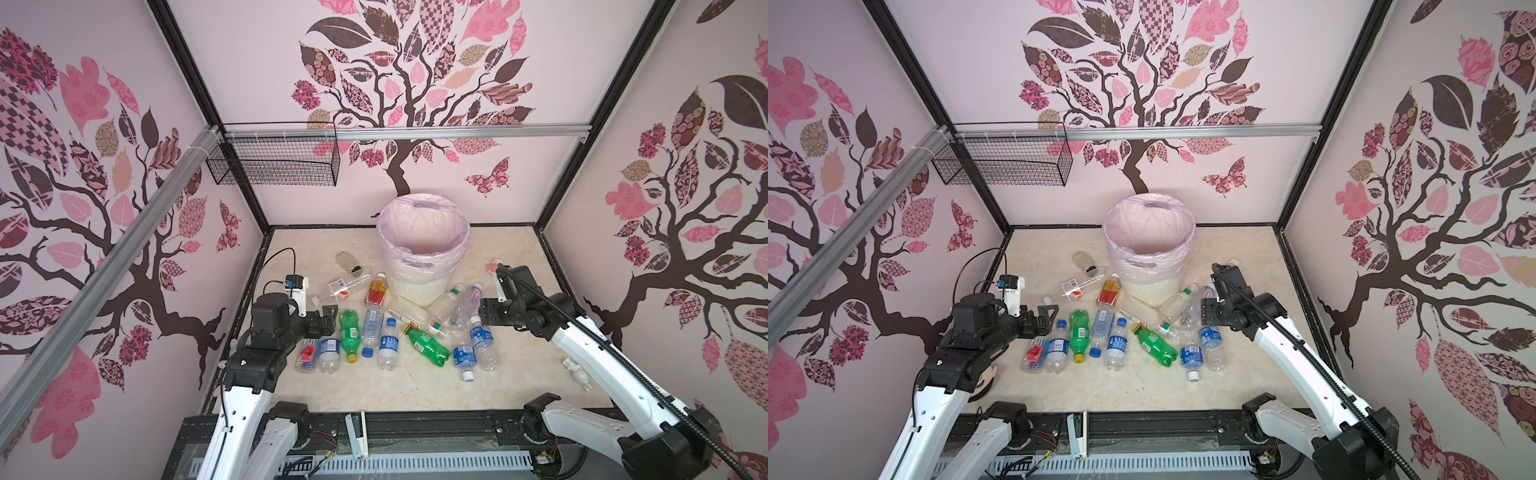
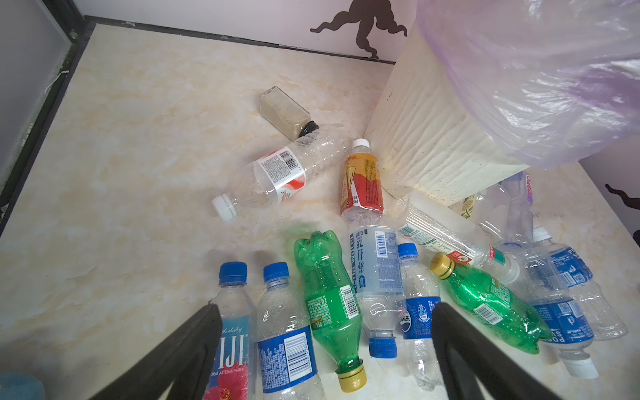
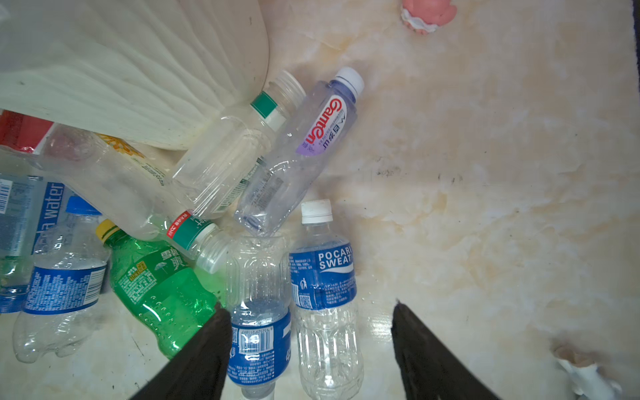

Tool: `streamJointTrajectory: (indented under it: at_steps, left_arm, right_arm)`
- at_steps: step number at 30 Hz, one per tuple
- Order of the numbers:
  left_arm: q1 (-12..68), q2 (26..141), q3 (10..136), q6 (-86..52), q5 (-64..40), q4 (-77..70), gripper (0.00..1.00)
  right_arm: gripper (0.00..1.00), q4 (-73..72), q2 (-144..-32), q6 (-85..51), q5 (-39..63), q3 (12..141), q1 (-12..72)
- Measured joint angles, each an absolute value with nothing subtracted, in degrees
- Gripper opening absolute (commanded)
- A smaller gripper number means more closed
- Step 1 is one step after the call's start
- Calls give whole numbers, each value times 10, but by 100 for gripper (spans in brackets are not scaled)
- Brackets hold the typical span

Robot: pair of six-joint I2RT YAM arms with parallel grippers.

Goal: Throw the plastic bottles in the bin
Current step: Pick up the plastic bottle from the middle-right of the table.

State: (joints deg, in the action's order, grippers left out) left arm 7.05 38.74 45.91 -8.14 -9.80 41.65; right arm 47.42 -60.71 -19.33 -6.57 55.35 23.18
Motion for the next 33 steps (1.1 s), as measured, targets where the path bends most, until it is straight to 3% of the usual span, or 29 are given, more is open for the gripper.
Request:
streamJointTrajectory:
  at_steps: [13, 33]
  left_arm:
    - [70, 393, 459, -75, -104, 416, 98]
    - [70, 397, 459, -76, -107, 411, 98]
  right_arm:
    - [72, 420, -592, -254, -64, 420, 232]
    - [71, 315, -632, -305, -64, 354, 232]
